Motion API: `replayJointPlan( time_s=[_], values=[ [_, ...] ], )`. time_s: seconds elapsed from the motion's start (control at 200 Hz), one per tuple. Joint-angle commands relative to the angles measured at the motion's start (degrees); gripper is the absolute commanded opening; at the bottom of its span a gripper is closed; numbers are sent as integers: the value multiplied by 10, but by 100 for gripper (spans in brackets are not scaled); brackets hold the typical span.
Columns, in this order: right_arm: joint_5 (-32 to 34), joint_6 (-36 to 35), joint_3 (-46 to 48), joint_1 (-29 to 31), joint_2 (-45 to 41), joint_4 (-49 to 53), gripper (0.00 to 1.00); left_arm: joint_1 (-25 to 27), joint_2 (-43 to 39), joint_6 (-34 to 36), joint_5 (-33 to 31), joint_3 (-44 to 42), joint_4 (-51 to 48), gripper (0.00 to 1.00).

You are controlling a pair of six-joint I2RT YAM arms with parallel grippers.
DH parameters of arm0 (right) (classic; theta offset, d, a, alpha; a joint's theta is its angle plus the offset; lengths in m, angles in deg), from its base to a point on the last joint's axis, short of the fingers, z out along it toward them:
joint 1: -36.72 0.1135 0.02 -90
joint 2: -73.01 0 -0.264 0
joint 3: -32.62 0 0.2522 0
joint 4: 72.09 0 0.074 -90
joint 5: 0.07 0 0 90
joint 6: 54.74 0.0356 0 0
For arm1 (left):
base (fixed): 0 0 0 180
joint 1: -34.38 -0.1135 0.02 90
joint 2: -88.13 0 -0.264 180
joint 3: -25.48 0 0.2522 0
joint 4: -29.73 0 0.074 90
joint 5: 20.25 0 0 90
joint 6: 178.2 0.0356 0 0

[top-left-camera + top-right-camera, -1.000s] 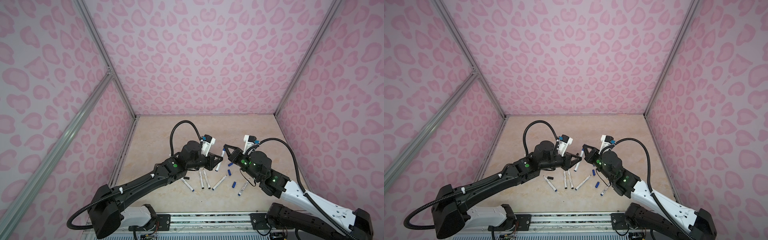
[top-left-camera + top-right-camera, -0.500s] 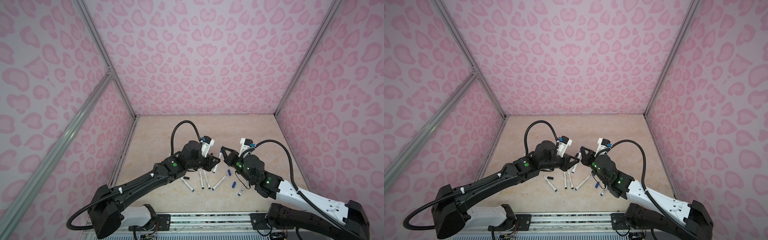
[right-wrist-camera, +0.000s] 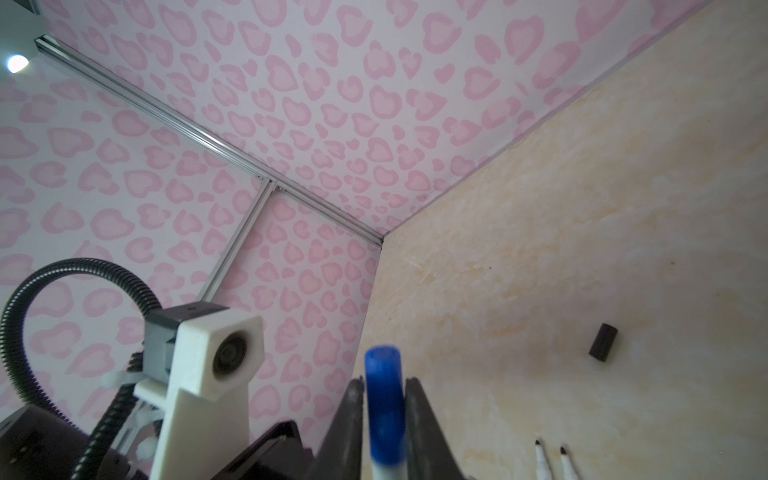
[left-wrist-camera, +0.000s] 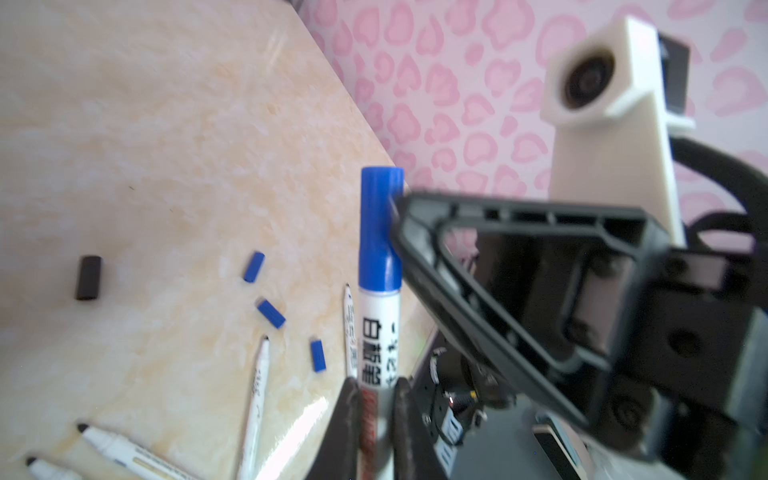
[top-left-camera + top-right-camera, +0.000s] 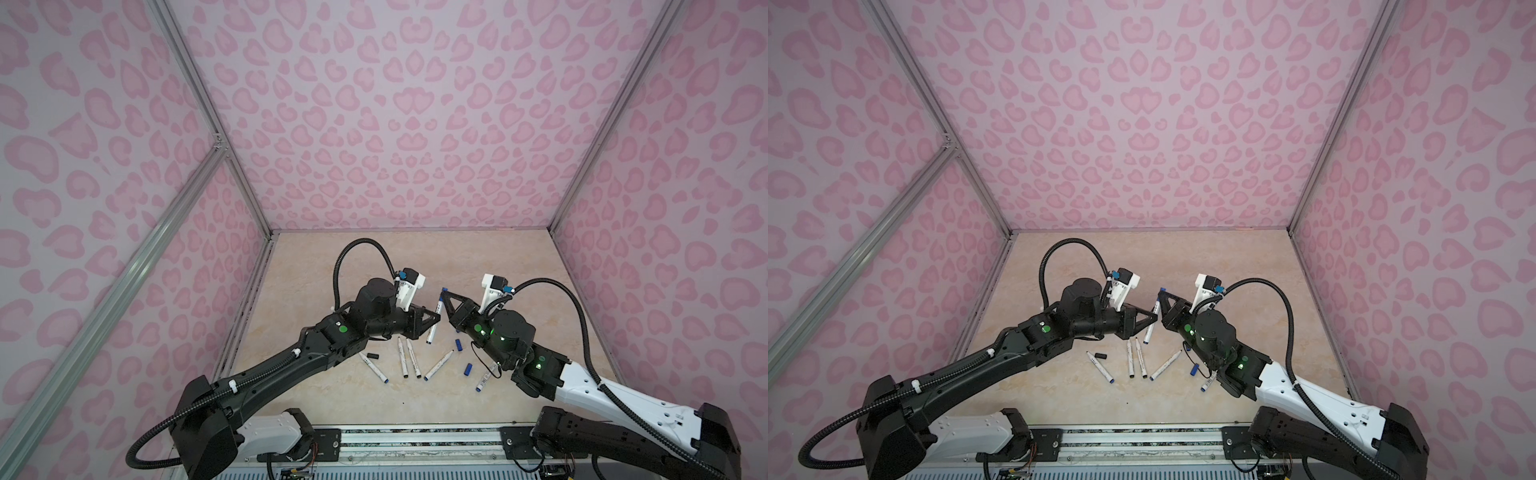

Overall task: Insert the pens into the pen caps
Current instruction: 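Open the right gripper and draw it back while the left lowers the capped marker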

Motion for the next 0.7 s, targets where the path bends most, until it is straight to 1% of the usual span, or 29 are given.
replayJointPlan(
  time_s=[0.0, 0.055, 0.11, 0.145, 0.21, 0.295, 0.365, 0.47, 0.55, 0.695],
  values=[
    [-20, -27, -18, -12, -11, 19, 52, 1, -7, 0, -97, -8, 30, 4],
    [-21, -30, -22, -25, -18, 28, 64, 0, -8, 2, -117, -9, 19, 4],
    [-26, -30, -22, -39, -28, 39, 73, -1, -8, 4, -130, -9, 10, 4],
    [-29, -30, -21, -48, -35, 46, 77, -3, -7, 4, -136, -11, 5, 4],
    [-24, -33, -15, -60, -52, 61, 81, -8, -6, 5, -143, -17, 3, 4],
    [-14, -35, -3, -72, -74, 82, 82, -19, -3, 0, -166, -24, -10, 4],
    [-4, -37, 7, -82, -92, 103, 81, -40, 7, -13, -177, -28, -30, 4],
    [10, -40, 21, -91, -108, 137, 79, -92, 37, -26, -186, -36, -63, 4],
    [16, -45, 35, -94, -111, 154, 78, -132, 60, -35, -220, -45, -92, 4],
    [24, -57, 42, -97, -94, 184, 78, -195, 71, -48, -241, -86, -91, 4]
  ],
)
